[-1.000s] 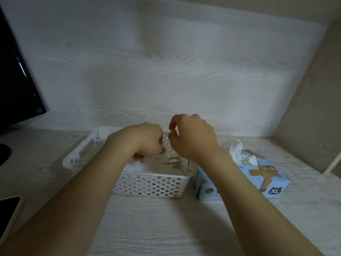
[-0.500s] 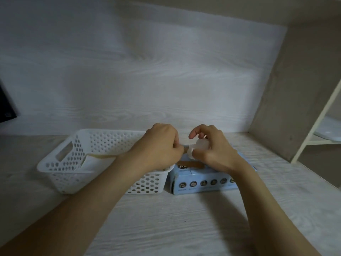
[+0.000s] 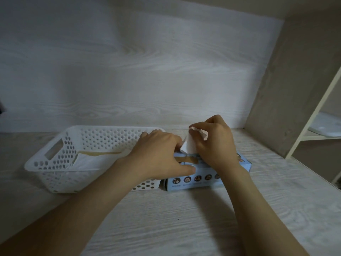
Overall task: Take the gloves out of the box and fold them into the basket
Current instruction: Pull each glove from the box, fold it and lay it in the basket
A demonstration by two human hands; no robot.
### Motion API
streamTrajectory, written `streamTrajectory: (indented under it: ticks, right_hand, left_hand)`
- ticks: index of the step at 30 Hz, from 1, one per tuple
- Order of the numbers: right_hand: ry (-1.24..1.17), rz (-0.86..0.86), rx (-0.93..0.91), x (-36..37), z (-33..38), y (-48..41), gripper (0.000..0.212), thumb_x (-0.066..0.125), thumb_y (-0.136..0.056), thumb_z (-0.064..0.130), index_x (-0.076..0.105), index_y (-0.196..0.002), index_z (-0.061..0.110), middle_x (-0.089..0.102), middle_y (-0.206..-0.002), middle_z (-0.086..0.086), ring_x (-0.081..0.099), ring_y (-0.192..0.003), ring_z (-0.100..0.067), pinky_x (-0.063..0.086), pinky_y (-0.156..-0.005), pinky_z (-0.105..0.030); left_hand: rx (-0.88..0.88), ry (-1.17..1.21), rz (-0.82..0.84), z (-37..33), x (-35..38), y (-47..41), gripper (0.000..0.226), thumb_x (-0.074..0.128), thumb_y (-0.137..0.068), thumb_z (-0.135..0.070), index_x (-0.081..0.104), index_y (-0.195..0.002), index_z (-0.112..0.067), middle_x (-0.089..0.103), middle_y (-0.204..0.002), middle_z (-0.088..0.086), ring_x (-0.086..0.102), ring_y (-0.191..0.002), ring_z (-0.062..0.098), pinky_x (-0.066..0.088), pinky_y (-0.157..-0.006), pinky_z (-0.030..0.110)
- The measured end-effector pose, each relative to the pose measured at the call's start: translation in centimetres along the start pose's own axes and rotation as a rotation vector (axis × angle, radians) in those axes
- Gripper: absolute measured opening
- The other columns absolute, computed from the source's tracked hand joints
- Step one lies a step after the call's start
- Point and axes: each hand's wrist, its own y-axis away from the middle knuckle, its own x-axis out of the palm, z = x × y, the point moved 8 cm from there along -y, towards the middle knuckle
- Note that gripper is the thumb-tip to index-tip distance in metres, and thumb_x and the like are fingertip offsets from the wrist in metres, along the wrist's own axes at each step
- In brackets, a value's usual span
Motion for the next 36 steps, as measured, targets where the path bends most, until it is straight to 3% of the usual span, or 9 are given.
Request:
streamTrajectory:
  ticks: [6, 9, 12, 14, 22, 25, 28, 32, 36]
  right_hand:
    - [-0.070, -0.269, -0.025, -1.8, 0.9, 0.4, 0.018, 0.067, -0.101, 0.031, 0.082, -0.107, 0.023, 0.055, -0.088, 0.006, 0.058, -0.076, -0.016, 0.053, -0.072, -0.046]
    - [-0.157, -0.400, 0.054, -3.3, 0.4, 0.8, 0.017, 0.068, -0.104, 0.026, 0.082, -0.102, 0.018, 0.057, -0.083, 0.006, 0.052, -0.066, -0.002, 0.043, -0.070, -0.014]
    - [-0.244, -0.475, 0.107, -4.1, 0.4, 1.1, 0.017, 0.069, -0.104, 0.024, 0.082, -0.100, 0.014, 0.061, -0.080, 0.004, 0.054, -0.068, 0.000, 0.036, -0.066, -0.007]
    - [-0.318, -0.519, 0.136, -4.4, 0.4, 1.3, 0.017, 0.066, -0.105, 0.023, 0.081, -0.101, 0.016, 0.065, -0.083, 0.006, 0.060, -0.073, -0.004, 0.040, -0.069, -0.010]
    - [-0.688, -0.693, 0.422, -5.4, -3.3, 1.6, 0.026, 0.056, -0.108, 0.030, 0.079, -0.101, 0.021, 0.077, -0.094, 0.000, 0.074, -0.087, -0.021, 0.062, -0.078, -0.050]
    - [-0.735, -0.595, 0.456, -4.5, -3.1, 1.3, 0.026, 0.052, -0.108, 0.035, 0.074, -0.100, 0.025, 0.074, -0.090, -0.002, 0.072, -0.084, -0.024, 0.060, -0.073, -0.059]
    - [-0.716, -0.309, 0.382, -3.0, -0.8, 0.7, 0.019, 0.055, -0.108, 0.029, 0.072, -0.103, 0.023, 0.071, -0.077, -0.002, 0.066, -0.072, -0.022, 0.058, -0.062, -0.059]
    - [-0.635, 0.048, 0.332, -1.0, 1.2, 0.8, 0.018, 0.071, -0.099, 0.033, 0.072, -0.114, 0.023, 0.079, -0.081, 0.005, 0.076, -0.076, -0.007, 0.060, -0.063, -0.031]
    - [-0.439, 0.070, 0.168, -0.7, 1.7, 0.5, 0.009, 0.073, -0.098, 0.028, 0.078, -0.101, 0.020, 0.077, -0.074, 0.007, 0.075, -0.071, -0.007, 0.057, -0.062, -0.025]
  left_hand:
    - [-0.034, 0.049, 0.022, 0.0, 0.1, -0.1, 0.050, 0.072, -0.068, -0.080, 0.065, -0.084, -0.033, 0.065, -0.080, -0.015, 0.056, -0.080, 0.005, 0.045, -0.081, 0.039]
    - [-0.049, 0.072, 0.068, 0.2, 0.5, -0.1, 0.055, 0.072, -0.067, -0.082, 0.071, -0.098, -0.036, 0.068, -0.090, -0.018, 0.060, -0.090, 0.006, 0.050, -0.091, 0.044]
    - [-0.056, 0.069, 0.095, 0.2, 0.8, -0.1, 0.056, 0.072, -0.066, -0.082, 0.073, -0.099, -0.037, 0.070, -0.091, -0.019, 0.062, -0.091, 0.005, 0.049, -0.095, 0.046]
    - [-0.066, 0.065, 0.086, 0.3, 0.9, -0.2, 0.057, 0.072, -0.064, -0.083, 0.073, -0.098, -0.037, 0.070, -0.091, -0.019, 0.062, -0.092, 0.006, 0.048, -0.096, 0.046]
    - [-0.075, 0.072, 0.096, 0.3, 1.2, -0.2, 0.062, 0.072, -0.063, -0.086, 0.072, -0.103, -0.038, 0.069, -0.099, -0.021, 0.061, -0.103, 0.009, 0.047, -0.100, 0.048]
    - [-0.069, 0.043, 0.090, 0.1, 1.2, -0.1, 0.063, 0.071, -0.065, -0.085, 0.070, -0.107, -0.038, 0.068, -0.103, -0.021, 0.059, -0.106, 0.011, 0.041, -0.099, 0.045]
    - [-0.048, 0.003, 0.056, -0.3, 1.0, 0.1, 0.067, 0.069, -0.067, -0.084, 0.063, -0.113, -0.036, 0.067, -0.107, -0.018, 0.058, -0.105, 0.014, 0.038, -0.093, 0.044]
    - [-0.046, 0.013, 0.075, -0.3, 1.1, 0.0, 0.094, 0.066, -0.067, -0.088, 0.042, -0.140, -0.035, 0.066, -0.120, -0.013, 0.059, -0.115, 0.018, 0.042, -0.101, 0.049]
    - [-0.045, 0.030, 0.095, -0.4, 1.3, 0.1, 0.090, 0.066, -0.068, -0.087, 0.046, -0.140, -0.037, 0.066, -0.120, -0.015, 0.059, -0.116, 0.017, 0.046, -0.102, 0.051]
